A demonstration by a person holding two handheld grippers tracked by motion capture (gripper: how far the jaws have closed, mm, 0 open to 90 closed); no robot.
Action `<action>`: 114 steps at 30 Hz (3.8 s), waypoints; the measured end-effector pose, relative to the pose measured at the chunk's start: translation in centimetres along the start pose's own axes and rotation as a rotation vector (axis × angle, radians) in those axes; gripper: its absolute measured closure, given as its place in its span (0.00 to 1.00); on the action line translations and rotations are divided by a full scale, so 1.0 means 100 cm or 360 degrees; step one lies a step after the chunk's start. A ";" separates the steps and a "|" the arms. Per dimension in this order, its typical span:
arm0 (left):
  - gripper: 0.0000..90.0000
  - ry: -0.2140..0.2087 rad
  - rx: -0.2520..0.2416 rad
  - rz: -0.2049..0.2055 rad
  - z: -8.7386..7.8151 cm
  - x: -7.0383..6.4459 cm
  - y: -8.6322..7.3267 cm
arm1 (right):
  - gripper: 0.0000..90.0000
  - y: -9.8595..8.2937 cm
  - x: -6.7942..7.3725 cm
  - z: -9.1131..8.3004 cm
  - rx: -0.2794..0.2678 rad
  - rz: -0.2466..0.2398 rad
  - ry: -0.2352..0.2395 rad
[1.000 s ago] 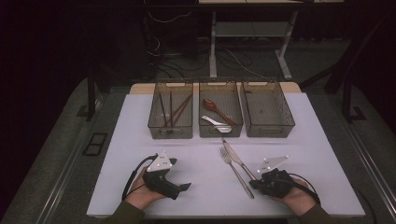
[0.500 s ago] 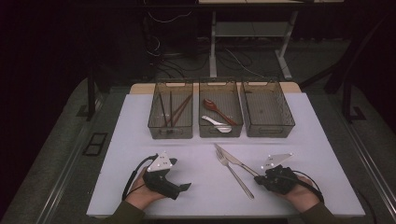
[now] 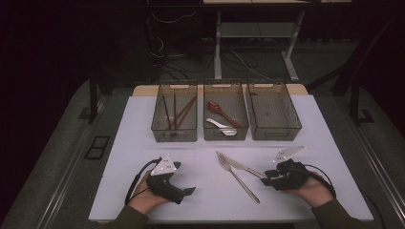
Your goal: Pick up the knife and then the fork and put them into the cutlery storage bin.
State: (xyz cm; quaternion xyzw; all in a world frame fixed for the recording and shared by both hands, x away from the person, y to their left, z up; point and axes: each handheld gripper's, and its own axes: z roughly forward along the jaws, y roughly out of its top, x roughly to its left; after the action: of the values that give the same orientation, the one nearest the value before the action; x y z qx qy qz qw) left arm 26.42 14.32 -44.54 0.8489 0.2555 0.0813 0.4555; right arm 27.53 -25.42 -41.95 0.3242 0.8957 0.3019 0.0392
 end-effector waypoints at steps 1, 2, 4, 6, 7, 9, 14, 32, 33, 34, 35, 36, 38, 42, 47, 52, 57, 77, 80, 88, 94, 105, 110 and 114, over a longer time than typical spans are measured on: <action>0.00 0.0000 -0.0002 -0.0002 0.000 0.000 0.000 | 0.60 0.003 -0.002 0.001 0.0021 -0.0004 0.0017; 0.00 0.0000 -0.0001 -0.0002 0.000 0.000 0.000 | 0.57 0.007 -0.003 0.002 0.0053 -0.0021 0.0025; 0.00 -0.0001 0.0000 -0.0001 0.000 0.000 0.000 | 0.53 0.013 -0.004 0.003 0.0080 -0.0038 0.0019; 0.00 -0.0001 0.0000 0.0000 0.000 0.000 0.000 | 0.51 0.020 -0.005 0.004 0.0103 -0.0050 0.0046; 0.00 -0.0001 0.0000 0.0000 0.000 0.000 0.000 | 0.49 0.023 -0.006 0.004 0.0115 -0.0058 0.0047; 0.00 0.0001 0.0000 -0.0001 0.000 0.000 0.000 | 0.48 0.030 -0.008 0.006 0.0160 -0.0070 0.0040; 0.00 -0.0001 0.0001 0.0000 0.001 0.000 0.000 | 0.49 0.048 -0.010 0.010 0.0225 -0.0119 0.0021; 0.00 -0.0006 0.0001 -0.0002 0.001 0.001 -0.001 | 0.76 0.081 -0.009 0.043 0.0640 -0.0253 0.0009; 0.00 -0.0006 0.0001 -0.0002 0.001 0.001 -0.001 | 0.77 0.082 -0.009 0.044 0.0655 -0.0254 0.0008; 0.00 -0.0007 0.0001 -0.0003 0.001 0.001 -0.001 | 0.77 0.082 -0.009 0.046 0.0668 -0.0257 0.0007; 0.00 -0.0007 0.0001 -0.0003 0.001 0.001 -0.001 | 0.78 0.082 -0.009 0.047 0.0680 -0.0263 0.0006; 0.00 -0.0007 0.0001 -0.0002 0.001 0.001 -0.001 | 0.78 0.083 -0.008 0.048 0.0693 -0.0264 0.0000; 0.00 -0.0006 0.0001 -0.0002 0.001 0.001 -0.001 | 0.79 0.083 -0.008 0.051 0.0712 -0.0274 0.0006; 0.00 -0.0007 0.0002 -0.0001 0.001 0.001 -0.001 | 0.81 0.085 -0.006 0.055 0.0756 -0.0304 -0.0017; 0.00 -0.0006 0.0005 -0.0001 0.001 0.001 -0.001 | 0.82 0.086 -0.003 0.058 0.0783 -0.0336 -0.0057; 0.00 -0.0005 0.0002 0.0000 0.001 0.001 -0.001 | 0.83 0.086 -0.001 0.059 0.0796 -0.0342 -0.0088; 0.00 -0.0005 0.0002 0.0001 0.000 0.001 -0.001 | 0.87 0.088 0.001 0.060 0.0819 -0.0321 -0.0110; 0.00 -0.0002 -0.0004 0.0001 0.000 0.001 -0.001 | 0.89 0.079 -0.013 0.042 0.0596 -0.0250 0.0003; 0.00 -0.0002 -0.0004 0.0003 -0.001 0.001 -0.001 | 0.89 0.078 -0.015 0.038 0.0537 -0.0261 0.0006; 0.00 -0.0002 -0.0004 0.0001 -0.001 0.001 -0.001 | 0.89 0.075 -0.021 0.026 0.0363 -0.0238 -0.0002; 0.00 -0.0001 -0.0006 0.0000 -0.001 0.001 -0.001 | 0.89 0.071 -0.029 0.018 0.0210 -0.0195 -0.0007; 0.00 -0.0001 -0.0005 0.0000 -0.001 0.001 -0.001 | 0.89 0.066 -0.038 0.010 0.0022 -0.0105 0.0028; 0.00 -0.0001 -0.0007 -0.0003 -0.001 0.001 -0.001 | 0.89 0.065 -0.041 0.005 -0.0058 -0.0098 0.0013; 0.00 -0.0002 -0.0005 -0.0001 -0.001 0.001 -0.001 | 0.89 0.063 -0.044 0.001 -0.0131 -0.0075 0.0012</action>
State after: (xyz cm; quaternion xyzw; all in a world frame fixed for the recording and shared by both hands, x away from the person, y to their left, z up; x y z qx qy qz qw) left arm 26.49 14.46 -44.57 0.8481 0.2552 0.0809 0.4571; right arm 34.56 -24.22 -39.00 0.2999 0.8900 0.3388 0.0563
